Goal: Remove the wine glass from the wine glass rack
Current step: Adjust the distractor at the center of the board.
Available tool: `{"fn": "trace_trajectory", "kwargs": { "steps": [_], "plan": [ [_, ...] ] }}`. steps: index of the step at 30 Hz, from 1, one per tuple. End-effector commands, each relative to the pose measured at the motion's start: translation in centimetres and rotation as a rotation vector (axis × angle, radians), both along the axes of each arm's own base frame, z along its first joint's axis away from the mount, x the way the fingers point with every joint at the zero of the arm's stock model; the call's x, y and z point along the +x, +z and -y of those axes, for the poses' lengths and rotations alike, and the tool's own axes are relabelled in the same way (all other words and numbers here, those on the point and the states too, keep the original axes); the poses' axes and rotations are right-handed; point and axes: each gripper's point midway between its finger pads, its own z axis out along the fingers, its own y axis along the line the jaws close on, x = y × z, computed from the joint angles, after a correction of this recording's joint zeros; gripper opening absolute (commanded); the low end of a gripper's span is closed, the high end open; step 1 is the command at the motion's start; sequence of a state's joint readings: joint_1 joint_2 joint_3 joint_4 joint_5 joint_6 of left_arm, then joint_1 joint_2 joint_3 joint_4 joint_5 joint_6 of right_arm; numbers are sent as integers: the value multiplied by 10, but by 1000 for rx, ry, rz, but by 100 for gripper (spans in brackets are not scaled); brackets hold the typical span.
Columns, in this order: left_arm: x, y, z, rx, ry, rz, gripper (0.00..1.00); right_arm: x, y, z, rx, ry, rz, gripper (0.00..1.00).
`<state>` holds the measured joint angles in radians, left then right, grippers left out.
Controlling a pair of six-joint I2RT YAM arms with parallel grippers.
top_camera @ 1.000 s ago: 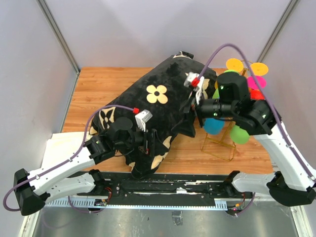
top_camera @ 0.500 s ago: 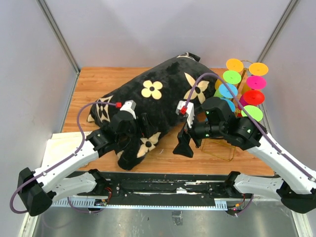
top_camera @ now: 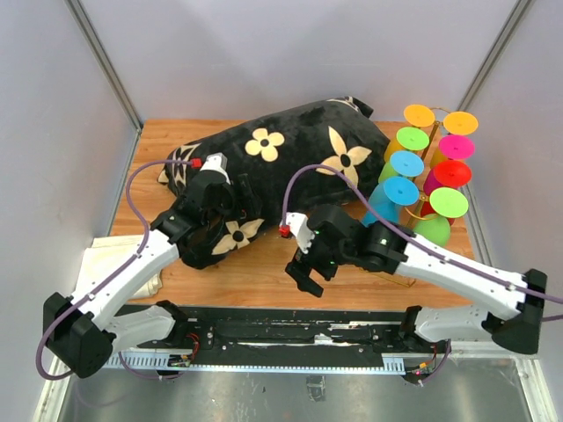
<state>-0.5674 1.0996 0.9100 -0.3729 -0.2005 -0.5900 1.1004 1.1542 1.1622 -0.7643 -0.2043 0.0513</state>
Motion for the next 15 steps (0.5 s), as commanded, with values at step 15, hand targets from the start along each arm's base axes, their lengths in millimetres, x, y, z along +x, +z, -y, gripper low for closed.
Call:
{"fn": "trace_trajectory", "kwargs": {
  "steps": [15],
  "plan": [
    [-41, 48, -43, -101, 112, 123, 100, 192, -56, -6, -226, -802, 361, 98]
  ]
}}
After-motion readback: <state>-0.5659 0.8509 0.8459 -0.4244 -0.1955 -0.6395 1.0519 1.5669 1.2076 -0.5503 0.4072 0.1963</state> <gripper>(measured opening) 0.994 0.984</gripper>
